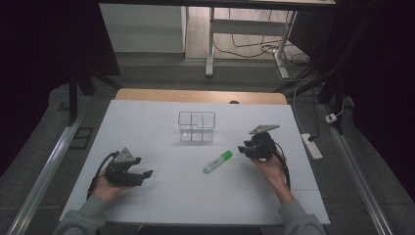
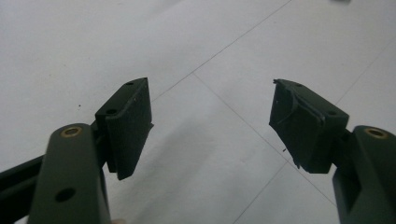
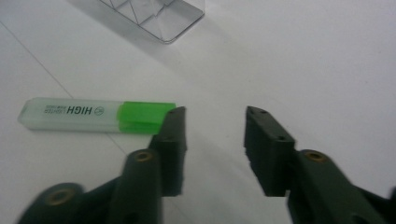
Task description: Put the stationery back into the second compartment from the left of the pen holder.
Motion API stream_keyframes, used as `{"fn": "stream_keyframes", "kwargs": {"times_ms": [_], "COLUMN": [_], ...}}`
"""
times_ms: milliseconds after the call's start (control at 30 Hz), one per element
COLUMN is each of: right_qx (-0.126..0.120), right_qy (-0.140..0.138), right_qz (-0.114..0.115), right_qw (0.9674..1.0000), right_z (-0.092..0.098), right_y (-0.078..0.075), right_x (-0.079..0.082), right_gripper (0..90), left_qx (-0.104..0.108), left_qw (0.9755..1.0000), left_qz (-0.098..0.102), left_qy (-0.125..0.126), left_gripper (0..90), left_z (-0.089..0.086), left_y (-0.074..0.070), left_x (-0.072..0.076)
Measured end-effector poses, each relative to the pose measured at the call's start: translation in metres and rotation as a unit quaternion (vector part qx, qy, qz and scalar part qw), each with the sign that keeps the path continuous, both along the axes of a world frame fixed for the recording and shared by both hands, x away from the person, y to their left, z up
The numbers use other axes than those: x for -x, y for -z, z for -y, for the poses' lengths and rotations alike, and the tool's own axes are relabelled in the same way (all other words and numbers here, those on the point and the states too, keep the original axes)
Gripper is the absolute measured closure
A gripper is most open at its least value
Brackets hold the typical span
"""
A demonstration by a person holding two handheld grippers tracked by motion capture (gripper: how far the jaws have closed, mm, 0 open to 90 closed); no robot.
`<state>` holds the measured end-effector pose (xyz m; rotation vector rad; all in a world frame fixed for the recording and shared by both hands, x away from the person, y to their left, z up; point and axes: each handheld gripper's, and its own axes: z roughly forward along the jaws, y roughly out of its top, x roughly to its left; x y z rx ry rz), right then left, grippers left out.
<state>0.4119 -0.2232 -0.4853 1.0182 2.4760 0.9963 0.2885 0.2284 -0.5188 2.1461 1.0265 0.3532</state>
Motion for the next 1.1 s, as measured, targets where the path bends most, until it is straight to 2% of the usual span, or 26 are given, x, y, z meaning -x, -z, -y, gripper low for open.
{"fn": "stream_keyframes", "kwargs": {"times_ms": [100,167,233,333,467,600,667,1100], "right_qx": [-0.001,0.006,0.009,0.014,0.034,0.033,0.042,0.047], "right_qy": [-0.011,-0.013,-0.012,-0.015,-0.024,-0.025,-0.028,-0.042], "right_qz": [-0.004,-0.006,-0.022,-0.033,-0.038,-0.04,-0.038,-0.041], "right_qw": [0.9999,0.9999,0.9996,0.9992,0.9984,0.9984,0.998,0.9972], "right_z": [-0.005,-0.007,-0.011,-0.018,-0.027,-0.03,-0.032,-0.038], "right_y": [0.001,0.003,0.006,0.012,0.022,0.024,0.025,0.028], "right_x": [-0.005,-0.008,-0.012,-0.017,-0.019,-0.022,-0.022,-0.017], "right_gripper": [84.5,89.8,89.9,89.9,89.9,89.9,89.8,89.9], "left_qx": [-0.001,-0.002,-0.002,-0.002,-0.002,-0.006,-0.007,-0.008], "left_qw": [1.0,1.0,1.0,1.0,1.0,1.0,1.0,0.9999], "left_qz": [-0.001,-0.001,-0.002,-0.001,0.0,0.0,0.001,-0.002], "left_qy": [0.001,0.001,0.001,0.001,0.001,0.005,0.005,0.011], "left_gripper": [29.2,29.1,29.1,29.1,29.1,28.9,28.9,28.8], "left_z": [0.0,0.0,0.0,0.001,0.001,0.002,0.002,0.004], "left_y": [0.0,0.0,0.001,0.0,0.0,0.0,0.0,0.001], "left_x": [0.0,-0.001,-0.001,-0.001,0.0,0.0,0.0,-0.001]}}
